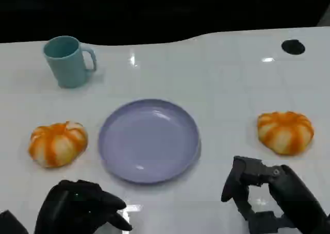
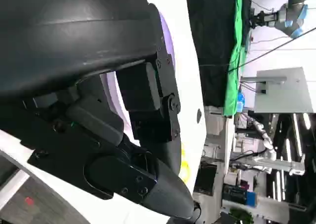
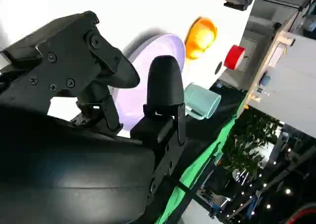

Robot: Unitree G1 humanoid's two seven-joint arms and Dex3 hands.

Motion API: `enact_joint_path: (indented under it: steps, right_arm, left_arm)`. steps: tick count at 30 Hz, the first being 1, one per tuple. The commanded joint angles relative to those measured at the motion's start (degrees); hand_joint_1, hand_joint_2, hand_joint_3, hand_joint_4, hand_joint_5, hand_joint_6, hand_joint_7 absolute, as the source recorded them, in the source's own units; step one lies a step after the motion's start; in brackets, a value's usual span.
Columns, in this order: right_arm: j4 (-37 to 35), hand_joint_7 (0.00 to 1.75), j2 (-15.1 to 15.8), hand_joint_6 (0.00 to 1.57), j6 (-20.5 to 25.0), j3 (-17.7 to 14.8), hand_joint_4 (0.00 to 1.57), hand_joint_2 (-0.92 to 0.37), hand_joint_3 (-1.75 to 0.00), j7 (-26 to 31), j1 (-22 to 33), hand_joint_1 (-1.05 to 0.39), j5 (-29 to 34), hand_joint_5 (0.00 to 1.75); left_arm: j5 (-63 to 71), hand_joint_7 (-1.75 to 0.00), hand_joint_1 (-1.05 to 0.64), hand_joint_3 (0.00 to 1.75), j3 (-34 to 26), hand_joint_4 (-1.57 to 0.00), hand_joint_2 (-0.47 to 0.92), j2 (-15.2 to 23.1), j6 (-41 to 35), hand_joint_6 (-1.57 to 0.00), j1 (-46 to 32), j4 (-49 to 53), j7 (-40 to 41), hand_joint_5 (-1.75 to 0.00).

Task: Grasp the bread from the table and place it into the plate.

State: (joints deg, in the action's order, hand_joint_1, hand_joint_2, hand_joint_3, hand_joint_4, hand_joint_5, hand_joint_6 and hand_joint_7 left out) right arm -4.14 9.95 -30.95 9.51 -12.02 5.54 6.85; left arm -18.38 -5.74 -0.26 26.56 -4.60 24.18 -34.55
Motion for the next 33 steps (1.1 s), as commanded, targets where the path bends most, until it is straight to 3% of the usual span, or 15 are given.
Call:
enact_joint_path:
  steps: [1, 23, 26, 30, 33]
  right_arm:
    - [-0.11, 1.5, 0.38, 0.66, -0.5, -0.4, 0.76, -0.47, -1.29, -0.18, -0.01, -0.03, -0.7, 1.75]
    - [-0.77, 1.47, 0.46, 0.67, -1.53, -0.51, 0.75, -0.46, -1.29, 0.0, -0.2, -0.03, -0.1, 1.75]
    - [-0.98, 1.32, 0.25, 0.69, -1.8, -0.76, 0.72, -0.55, -1.13, -0.09, -0.31, -0.04, -0.93, 1.72]
    - [-0.61, 1.02, -0.22, 0.73, -1.67, -1.29, 0.68, -0.63, -0.9, 0.33, -0.6, -0.02, -1.5, 1.45]
    - [-1.51, 0.84, 0.37, 0.71, -4.09, -1.93, 0.65, -0.64, -0.81, 0.65, -1.75, 0.0, -0.77, 1.25]
  left_arm:
    - [0.08, -0.1, -1.05, 0.0, -0.15, -1.57, 0.79, 1.06, 0.15, -1.57, 0.1, 0.3, -0.1, -0.35]
    - [-0.07, -0.1, -1.05, 0.0, -0.17, -1.57, 0.79, 1.11, 0.01, -1.57, 0.0, -0.02, -0.17, -0.35]
    - [0.0, -0.1, -1.05, 0.0, -0.16, -1.57, 0.8, 1.13, 0.14, -1.57, 0.06, 0.09, -0.18, -0.35]
    - [0.03, -0.1, -1.05, 0.0, -0.17, -1.57, 0.8, 1.15, -0.09, -1.57, 0.1, 0.0, -0.04, -0.35]
    - [-0.15, -0.1, -1.05, 0.0, -0.22, -1.57, 0.79, 1.16, -0.26, -1.57, 0.21, 0.09, -0.17, -0.35]
